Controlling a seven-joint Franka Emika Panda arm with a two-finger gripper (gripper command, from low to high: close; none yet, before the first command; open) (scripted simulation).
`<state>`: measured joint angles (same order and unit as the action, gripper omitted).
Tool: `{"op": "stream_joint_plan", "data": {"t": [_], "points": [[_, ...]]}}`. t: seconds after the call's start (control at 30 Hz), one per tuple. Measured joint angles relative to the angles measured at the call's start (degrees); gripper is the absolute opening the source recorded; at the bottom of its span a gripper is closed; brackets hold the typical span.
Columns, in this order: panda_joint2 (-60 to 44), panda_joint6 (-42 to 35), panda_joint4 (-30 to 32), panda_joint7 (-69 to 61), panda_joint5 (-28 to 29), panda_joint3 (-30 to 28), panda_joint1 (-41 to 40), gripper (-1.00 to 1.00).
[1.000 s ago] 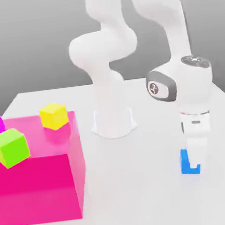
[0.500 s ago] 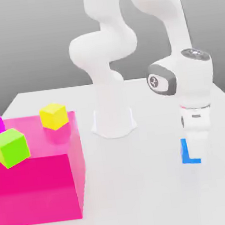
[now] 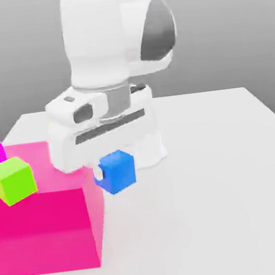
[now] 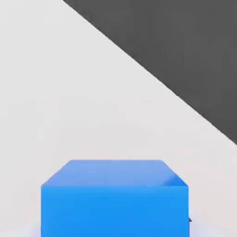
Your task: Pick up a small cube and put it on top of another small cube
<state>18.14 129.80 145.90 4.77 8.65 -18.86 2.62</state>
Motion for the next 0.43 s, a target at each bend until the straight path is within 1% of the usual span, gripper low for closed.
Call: {"op": "stream_joint_plan", "data": {"t": [0.17, 0.2, 0.23, 0.3, 0.33, 0.43], "points": [[5.16, -10.04, -5.06, 0.57, 2.93, -7.13, -10.25, -1.0], [5.27, -11.0, -5.92, 0.53, 3.41, -8.87, -12.31, -1.0], [4.62, -10.6, -6.2, 0.36, 3.79, -10.81, -14.11, -1.0], [2.84, -7.24, -4.56, -0.06, 3.96, -12.84, -15.52, -1.0], [2.24, -5.95, -3.85, -0.2, 3.95, -13.31, -15.76, 1.0], [2.24, -5.95, -3.85, -0.2, 3.95, -13.31, -15.76, 1.0]]}}
